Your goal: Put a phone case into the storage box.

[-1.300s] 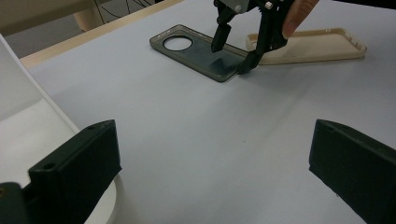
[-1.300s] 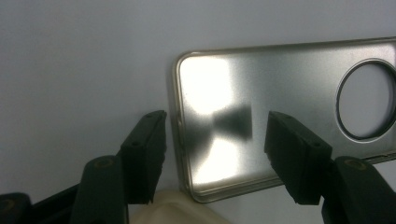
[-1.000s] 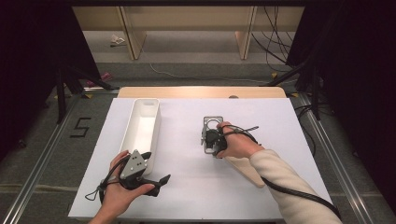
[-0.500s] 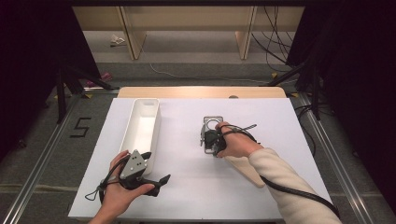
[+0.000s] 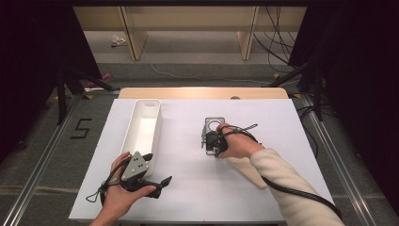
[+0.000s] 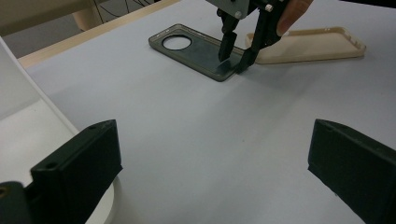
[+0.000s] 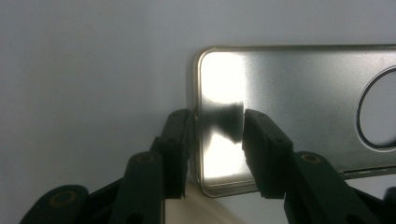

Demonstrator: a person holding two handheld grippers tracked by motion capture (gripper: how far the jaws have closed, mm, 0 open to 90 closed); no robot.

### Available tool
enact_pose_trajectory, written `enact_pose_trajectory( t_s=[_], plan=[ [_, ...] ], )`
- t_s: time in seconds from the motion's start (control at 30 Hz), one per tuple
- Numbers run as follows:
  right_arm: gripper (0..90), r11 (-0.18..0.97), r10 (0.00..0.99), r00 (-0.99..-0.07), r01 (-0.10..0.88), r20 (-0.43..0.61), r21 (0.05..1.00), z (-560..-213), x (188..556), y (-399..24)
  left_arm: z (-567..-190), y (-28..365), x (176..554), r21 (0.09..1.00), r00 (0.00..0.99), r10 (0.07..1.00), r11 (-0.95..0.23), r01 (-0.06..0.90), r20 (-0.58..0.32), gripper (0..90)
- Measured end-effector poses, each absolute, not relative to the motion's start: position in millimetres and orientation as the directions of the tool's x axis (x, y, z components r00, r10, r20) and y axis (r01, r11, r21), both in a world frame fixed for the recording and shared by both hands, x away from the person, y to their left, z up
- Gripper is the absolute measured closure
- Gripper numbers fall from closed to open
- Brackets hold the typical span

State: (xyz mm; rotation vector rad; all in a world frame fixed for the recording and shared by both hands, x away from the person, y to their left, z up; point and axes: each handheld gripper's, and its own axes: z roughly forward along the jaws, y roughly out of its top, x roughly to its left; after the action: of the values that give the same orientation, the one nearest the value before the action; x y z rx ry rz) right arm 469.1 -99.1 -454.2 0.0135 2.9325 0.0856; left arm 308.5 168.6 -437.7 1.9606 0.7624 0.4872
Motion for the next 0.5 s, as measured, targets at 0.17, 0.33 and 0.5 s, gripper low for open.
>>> enact_pose_trajectory(
  t_s=[0.17, 0.33, 0.5],
  plan=[
    [68.4, 0.998, 0.015, -0.982, 0.003, -0.187, 0.065, -454.5, 468.6, -99.0, -437.8, 168.3, 308.5, 0.879, 0.728, 0.685, -0.361, 0.311, 0.024, 1.7],
    [73.1, 0.998, 0.007, -0.984, -0.005, -0.180, 0.067, -455.3, 468.0, -98.4, -437.8, 168.1, 308.5, 0.878, 0.729, 0.685, -0.363, 0.311, 0.025, 1.8],
    [75.9, 0.998, 0.009, -0.986, -0.002, -0.169, 0.065, -455.2, 468.0, -98.1, -437.9, 168.1, 308.5, 0.878, 0.729, 0.684, -0.364, 0.311, 0.025, 1.9]
  ],
)
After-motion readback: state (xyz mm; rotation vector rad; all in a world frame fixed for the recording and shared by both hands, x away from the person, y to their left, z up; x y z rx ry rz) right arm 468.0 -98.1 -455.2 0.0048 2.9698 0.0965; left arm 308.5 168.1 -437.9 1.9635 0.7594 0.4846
